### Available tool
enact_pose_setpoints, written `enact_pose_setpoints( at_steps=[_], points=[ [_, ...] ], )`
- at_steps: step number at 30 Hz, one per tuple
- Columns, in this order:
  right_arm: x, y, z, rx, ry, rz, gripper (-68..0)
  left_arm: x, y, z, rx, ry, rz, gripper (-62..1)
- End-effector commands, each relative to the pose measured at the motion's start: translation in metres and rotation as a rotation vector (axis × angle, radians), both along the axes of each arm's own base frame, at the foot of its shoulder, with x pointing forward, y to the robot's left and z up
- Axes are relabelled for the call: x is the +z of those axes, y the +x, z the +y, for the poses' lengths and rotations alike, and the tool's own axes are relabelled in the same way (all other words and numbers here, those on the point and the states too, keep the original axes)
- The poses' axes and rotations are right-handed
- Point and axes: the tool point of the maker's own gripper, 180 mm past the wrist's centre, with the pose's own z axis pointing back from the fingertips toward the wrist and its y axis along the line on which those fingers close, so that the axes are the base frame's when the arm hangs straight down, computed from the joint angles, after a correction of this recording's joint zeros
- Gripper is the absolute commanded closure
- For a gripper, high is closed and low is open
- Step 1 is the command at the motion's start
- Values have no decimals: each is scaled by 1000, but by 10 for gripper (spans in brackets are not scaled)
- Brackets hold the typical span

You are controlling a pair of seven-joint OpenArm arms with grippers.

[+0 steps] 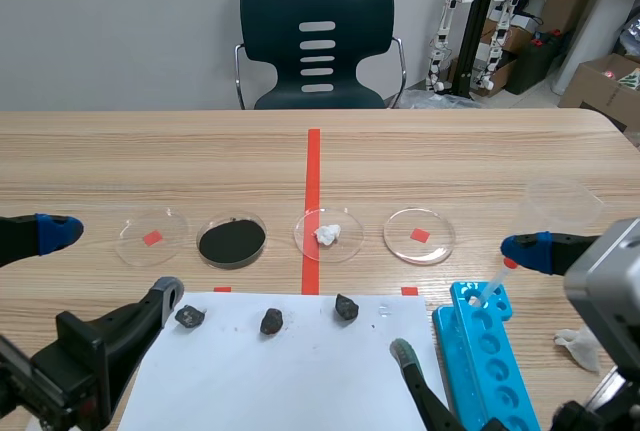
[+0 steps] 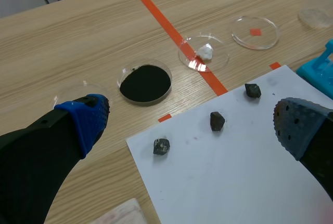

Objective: Return to the home posture

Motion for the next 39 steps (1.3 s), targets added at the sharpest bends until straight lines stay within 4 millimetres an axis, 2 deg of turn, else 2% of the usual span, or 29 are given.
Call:
enact_pose_setpoints(
  at_steps=[1, 6, 12, 39],
  points=[
    [7, 4, -1, 4, 6, -28, -679, 9, -1, -2, 6, -32, -33, -623],
    [7, 4, -1, 4, 6, -28, -679, 14, -12, -4, -1, -61, -64, -623],
    [7, 4, -1, 4, 6, -28, -679, 7, -20, -9, -41, -20, -50, -623],
    [7, 4, -1, 4, 6, -28, -679, 10, -21, -11, -55, -32, -59, -623]
  ],
)
